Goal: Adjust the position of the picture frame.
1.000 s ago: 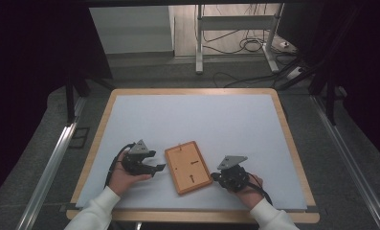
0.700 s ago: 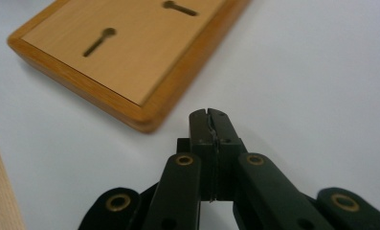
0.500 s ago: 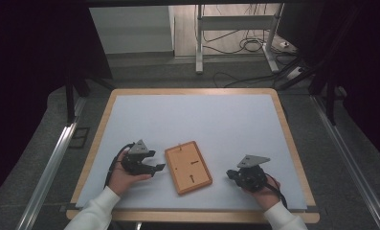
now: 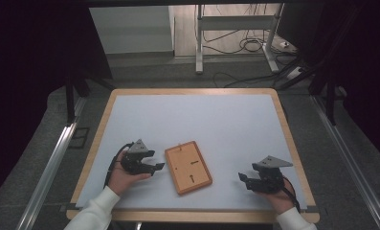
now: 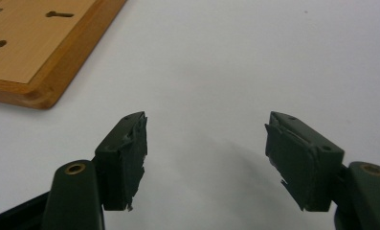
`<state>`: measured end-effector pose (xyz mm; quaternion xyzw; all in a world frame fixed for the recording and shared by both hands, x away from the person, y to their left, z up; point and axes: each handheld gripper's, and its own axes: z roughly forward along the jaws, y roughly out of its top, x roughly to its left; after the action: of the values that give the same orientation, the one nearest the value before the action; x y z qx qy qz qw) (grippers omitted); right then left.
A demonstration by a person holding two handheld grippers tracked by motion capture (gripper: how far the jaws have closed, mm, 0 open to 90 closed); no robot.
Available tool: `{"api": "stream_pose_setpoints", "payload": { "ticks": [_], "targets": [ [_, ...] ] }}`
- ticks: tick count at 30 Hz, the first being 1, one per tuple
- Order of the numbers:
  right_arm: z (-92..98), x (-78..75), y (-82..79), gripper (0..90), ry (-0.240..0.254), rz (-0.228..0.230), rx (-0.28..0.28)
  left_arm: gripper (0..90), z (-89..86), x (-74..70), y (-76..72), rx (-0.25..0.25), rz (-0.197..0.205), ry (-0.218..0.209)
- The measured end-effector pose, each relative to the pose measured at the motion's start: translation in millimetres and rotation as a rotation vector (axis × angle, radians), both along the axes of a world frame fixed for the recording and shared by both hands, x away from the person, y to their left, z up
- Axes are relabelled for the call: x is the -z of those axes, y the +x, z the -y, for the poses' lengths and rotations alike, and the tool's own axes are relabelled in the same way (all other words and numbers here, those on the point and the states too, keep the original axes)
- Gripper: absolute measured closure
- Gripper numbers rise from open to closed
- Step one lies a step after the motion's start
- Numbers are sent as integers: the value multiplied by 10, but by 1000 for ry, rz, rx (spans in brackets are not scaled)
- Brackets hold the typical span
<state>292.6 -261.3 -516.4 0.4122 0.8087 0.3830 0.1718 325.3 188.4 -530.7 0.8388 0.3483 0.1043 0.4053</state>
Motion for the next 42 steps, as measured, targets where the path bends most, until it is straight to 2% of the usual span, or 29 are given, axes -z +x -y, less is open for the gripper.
{"api": "stream_pose_setpoints", "payload": {
  "ticks": [4, 10, 13, 19, 23, 26, 39, 41, 42],
  "targets": [
    [74, -6, -14, 304, 3, -2, 19, 434, -8, -23, -13, -4, 1, 1],
    [136, -17, -35, 298, -3, 1, 30, 781, -18, -47, -27, 7, -5, 8],
    [158, -16, -40, 296, -9, -1, 37, 892, -26, -60, -32, 20, -17, 16],
    [189, -15, -53, 292, -17, -3, 44, 899, 7, -35, -25, 40, -36, 38],
    [192, -19, -46, 291, -22, 1, 46, 898, 47, 14, 18, 24, -52, 52],
    [177, -14, -48, 290, -43, 6, 46, 898, 66, 33, 52, 18, -56, 62],
    [165, -34, -47, 290, -56, 22, 37, 899, 196, 56, 184, 6, -51, 76],
    [167, -34, -45, 290, -57, 23, 37, 899, 216, 65, 202, 7, -39, 113],
    [168, -34, -45, 290, -57, 23, 37, 899, 208, 66, 211, 7, -44, 105]
  ]
}}
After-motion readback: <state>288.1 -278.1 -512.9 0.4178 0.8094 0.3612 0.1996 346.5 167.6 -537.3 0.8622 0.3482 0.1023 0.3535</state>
